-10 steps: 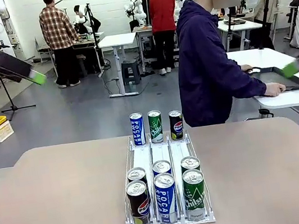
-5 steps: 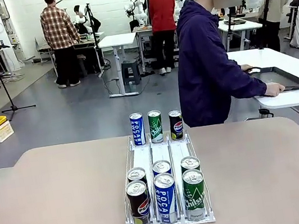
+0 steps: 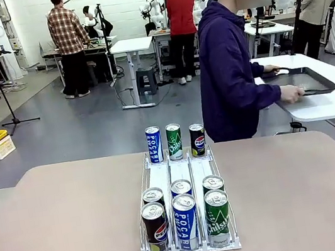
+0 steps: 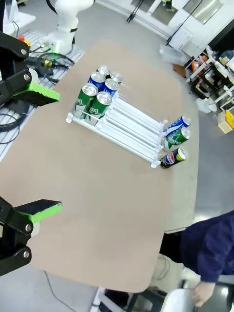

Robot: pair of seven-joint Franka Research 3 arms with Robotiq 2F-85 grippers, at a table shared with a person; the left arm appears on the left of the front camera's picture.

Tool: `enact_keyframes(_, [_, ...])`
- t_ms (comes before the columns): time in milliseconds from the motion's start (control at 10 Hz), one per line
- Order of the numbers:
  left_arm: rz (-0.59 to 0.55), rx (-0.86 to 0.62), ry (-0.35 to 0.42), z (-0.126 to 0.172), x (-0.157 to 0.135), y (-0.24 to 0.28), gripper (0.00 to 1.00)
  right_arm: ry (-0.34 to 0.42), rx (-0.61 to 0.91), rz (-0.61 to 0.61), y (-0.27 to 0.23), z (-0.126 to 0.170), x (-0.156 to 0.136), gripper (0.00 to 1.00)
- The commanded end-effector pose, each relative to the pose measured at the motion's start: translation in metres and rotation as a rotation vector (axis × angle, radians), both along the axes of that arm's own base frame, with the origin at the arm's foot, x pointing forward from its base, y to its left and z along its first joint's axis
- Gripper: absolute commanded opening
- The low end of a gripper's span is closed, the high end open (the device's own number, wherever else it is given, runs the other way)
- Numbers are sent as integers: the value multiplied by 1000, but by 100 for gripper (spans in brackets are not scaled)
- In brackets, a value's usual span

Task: Retrieve and hand over the desired beverage to the person.
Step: Pick up a can of the same type that the person held from the Automatic Can Dispenser.

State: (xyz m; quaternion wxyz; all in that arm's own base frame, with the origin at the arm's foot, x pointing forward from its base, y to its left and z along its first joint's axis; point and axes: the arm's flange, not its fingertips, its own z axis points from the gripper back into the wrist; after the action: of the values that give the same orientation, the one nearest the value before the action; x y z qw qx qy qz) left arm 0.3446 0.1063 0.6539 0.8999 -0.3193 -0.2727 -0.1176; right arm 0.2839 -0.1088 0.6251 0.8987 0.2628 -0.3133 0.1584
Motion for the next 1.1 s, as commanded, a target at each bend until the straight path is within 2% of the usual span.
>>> enact_keyframes(0, [-20,12,-12,3,-2,-2,100,-5,-11,21,3,2,-1,100])
enact_keyframes(1000, [-20,12,-12,3,-2,-2,100,-5,-11,21,3,2,-1,100])
